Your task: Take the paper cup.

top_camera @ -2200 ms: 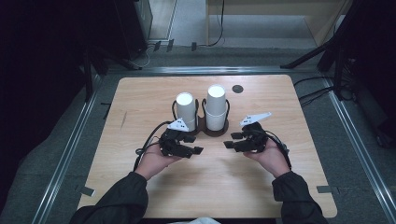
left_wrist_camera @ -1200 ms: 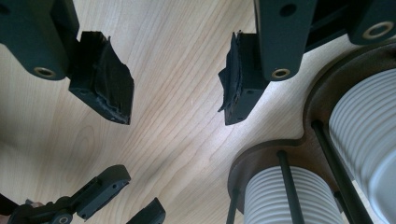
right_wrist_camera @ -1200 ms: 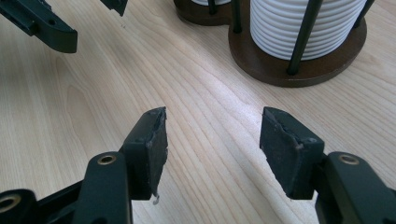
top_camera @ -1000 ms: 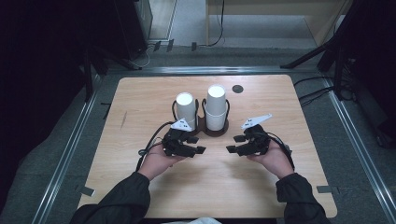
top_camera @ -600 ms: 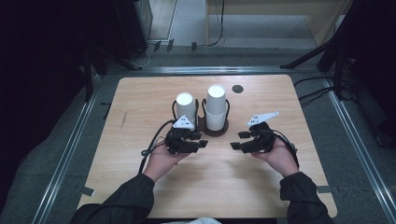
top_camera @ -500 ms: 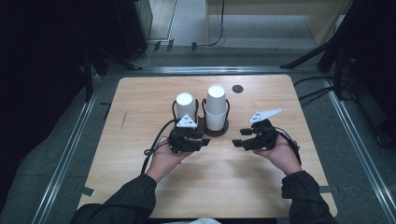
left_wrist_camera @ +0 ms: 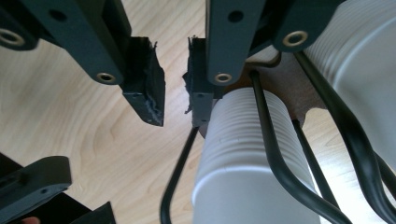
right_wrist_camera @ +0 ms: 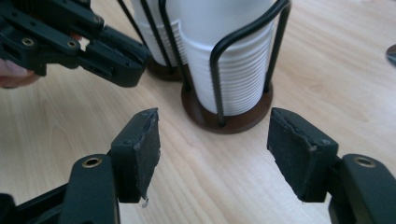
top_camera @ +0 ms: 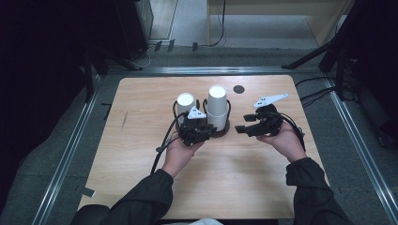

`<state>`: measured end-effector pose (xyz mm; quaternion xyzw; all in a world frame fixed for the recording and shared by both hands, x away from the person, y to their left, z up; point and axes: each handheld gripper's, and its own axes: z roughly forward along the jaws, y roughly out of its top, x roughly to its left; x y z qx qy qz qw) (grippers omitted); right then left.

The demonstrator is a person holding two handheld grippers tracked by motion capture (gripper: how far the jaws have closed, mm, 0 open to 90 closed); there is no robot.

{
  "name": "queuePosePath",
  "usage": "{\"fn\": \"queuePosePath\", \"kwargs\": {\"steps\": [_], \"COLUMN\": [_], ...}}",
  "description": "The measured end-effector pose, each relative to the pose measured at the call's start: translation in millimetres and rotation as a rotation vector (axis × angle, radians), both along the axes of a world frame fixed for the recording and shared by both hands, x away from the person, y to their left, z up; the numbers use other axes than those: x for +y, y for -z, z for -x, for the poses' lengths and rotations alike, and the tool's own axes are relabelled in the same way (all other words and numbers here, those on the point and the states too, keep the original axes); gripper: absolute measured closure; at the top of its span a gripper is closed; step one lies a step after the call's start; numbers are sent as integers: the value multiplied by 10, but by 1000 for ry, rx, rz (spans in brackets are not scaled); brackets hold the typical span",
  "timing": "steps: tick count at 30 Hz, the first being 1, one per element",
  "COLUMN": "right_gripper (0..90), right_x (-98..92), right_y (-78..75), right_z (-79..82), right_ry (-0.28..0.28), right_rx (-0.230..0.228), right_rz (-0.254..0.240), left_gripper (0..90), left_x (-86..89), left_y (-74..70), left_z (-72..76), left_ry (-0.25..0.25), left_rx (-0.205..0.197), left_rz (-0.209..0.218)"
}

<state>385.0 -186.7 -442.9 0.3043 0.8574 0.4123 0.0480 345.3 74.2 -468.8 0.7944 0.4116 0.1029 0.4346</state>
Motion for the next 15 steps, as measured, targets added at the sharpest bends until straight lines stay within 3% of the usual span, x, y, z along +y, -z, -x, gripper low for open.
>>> {"fn": "queuePosePath", "kwargs": {"steps": [6, 10, 15], "right_gripper": [333, 333, 325], "right_x": [14, 35, 106], "right_y": [-128, -221, -319], "right_z": [-111, -175, -234], "right_ry": [11, 21, 13], "right_rx": [-26, -33, -53], "right_rz": [11, 8, 17], "left_gripper": [843, 877, 877], "left_x": [-35, -84, -105], "left_y": [5, 37, 13], "left_z": [-70, -126, -138], "left_ry": [-36, -79, -85], "left_rx": [-6, -18, -12], "left_rz": [-5, -39, -27]}}
